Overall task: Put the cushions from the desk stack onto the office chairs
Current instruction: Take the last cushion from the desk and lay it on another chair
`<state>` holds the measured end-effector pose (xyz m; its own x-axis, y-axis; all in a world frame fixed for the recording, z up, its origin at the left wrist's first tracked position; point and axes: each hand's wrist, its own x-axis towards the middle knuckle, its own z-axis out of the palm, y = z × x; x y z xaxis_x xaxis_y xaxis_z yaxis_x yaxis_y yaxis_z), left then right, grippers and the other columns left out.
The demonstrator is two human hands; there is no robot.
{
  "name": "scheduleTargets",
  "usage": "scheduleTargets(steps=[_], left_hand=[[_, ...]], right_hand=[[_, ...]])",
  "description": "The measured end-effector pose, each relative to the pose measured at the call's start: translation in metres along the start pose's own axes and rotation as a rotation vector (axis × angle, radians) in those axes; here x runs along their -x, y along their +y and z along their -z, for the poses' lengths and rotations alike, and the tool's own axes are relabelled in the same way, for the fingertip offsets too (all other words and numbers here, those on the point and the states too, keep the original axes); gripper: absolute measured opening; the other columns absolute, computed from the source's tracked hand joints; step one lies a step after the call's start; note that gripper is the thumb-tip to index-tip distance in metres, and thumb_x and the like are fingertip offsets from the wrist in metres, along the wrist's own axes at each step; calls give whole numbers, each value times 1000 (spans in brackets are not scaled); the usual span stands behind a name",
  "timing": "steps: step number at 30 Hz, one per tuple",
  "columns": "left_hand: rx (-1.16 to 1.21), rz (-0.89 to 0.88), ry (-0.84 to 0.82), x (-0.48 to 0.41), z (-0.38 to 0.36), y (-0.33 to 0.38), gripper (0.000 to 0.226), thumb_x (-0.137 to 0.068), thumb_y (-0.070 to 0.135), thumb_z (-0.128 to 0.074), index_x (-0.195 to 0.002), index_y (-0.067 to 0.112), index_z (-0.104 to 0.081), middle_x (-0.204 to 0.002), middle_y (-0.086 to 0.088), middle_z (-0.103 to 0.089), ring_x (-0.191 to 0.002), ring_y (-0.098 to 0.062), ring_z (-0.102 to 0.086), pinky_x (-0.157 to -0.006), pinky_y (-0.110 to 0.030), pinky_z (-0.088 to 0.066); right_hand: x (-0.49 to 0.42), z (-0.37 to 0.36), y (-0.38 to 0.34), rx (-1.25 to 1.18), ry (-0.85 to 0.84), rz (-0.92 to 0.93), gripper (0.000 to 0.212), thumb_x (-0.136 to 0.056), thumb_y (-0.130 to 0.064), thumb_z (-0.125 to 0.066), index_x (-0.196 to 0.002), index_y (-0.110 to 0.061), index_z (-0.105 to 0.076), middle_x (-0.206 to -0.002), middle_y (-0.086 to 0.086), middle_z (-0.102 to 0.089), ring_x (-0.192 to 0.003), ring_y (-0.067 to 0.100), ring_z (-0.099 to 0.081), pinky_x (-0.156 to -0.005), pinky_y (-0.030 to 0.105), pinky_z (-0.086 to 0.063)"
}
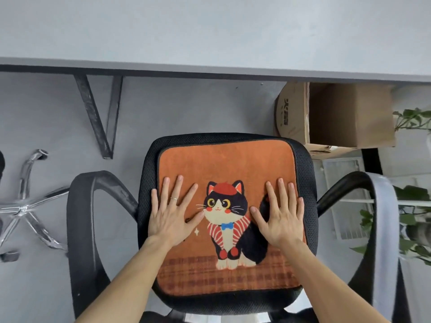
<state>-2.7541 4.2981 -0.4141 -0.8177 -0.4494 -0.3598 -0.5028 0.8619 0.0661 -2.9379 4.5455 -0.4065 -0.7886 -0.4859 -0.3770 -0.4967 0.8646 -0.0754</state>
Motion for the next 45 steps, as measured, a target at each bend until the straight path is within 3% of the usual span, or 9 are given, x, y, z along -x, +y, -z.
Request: scheduleTargets(steps=[3,8,12,16,23,28,30,35,45], left_hand=[[12,-24,23,-12,13,10,80,-93,78,-19,-158,38,4,-166,-5,19,-151,-34,19,-119,-62,3],[62,-142,97,-78,35,46,75,-95,70,-26,-158,41,5,-167,3,17,-152,-32,17,-120,-61,-1],[43,-89,157,-97,22,33,74,-93,75,-24,-156,47,2,-166,8,16,-153,-26,15,-121,-61,-2],[70,147,183,-93,19,-5,74,-92,78,-19,-155,48,6,-168,4,9,-153,-32,13,-120,-62,-2],[41,172,63,-93,29,-4,75,-92,76,-9,-154,44,17,-165,1,21,-150,-37,20,-120,-62,1],[143,181,16,-20,20,30,70,-98,66,-19,-156,42,11,-164,-6,26,-151,-36,19,-119,-64,3],[224,296,-92,34,10,53,71,-97,68,-17,-154,44,17,-161,-4,32,-150,-35,23,-118,-66,5],[581,870,-339,102,2,92,80,-86,83,-14,-145,53,30,-153,2,47,-147,-37,29,-110,-77,-1],[626,962,-270,83,-28,103,100,-72,96,-20,-146,50,31,-148,1,53,-138,-39,44,-103,-83,4]], right_hand=[[-14,23,-15,10,29,28,88,-91,-83,-22,-162,-32,-14,-171,0,-5,-157,27,4,-124,56,-6],[-70,42,-62,-47,30,220,70,-100,-70,-15,-160,-43,6,-170,-6,8,-155,25,18,-124,58,3],[-100,31,-61,-11,62,221,67,-98,-73,-10,-158,-48,6,-169,-11,15,-155,22,19,-122,62,1],[-112,32,-29,-27,145,-21,80,-87,-89,-11,-157,-52,1,-171,-7,7,-156,27,16,-121,63,6],[-111,40,-25,-96,67,-133,88,-82,-93,-11,-158,-50,0,-171,-5,8,-155,32,16,-119,66,7],[-42,22,-32,-325,81,-307,88,-90,-84,-25,-161,-38,-1,-170,3,10,-155,32,14,-119,65,4],[9,4,-37,-372,40,-455,88,-91,-82,-25,-162,-35,0,-170,4,11,-155,31,14,-119,66,3],[92,-27,-46,-434,-81,-762,87,-89,-80,-19,-161,-35,-2,-170,6,9,-155,30,11,-117,71,-2],[91,-69,-40,-317,47,-737,82,-95,-74,-21,-162,-31,0,-170,8,7,-155,34,8,-110,80,-9]])
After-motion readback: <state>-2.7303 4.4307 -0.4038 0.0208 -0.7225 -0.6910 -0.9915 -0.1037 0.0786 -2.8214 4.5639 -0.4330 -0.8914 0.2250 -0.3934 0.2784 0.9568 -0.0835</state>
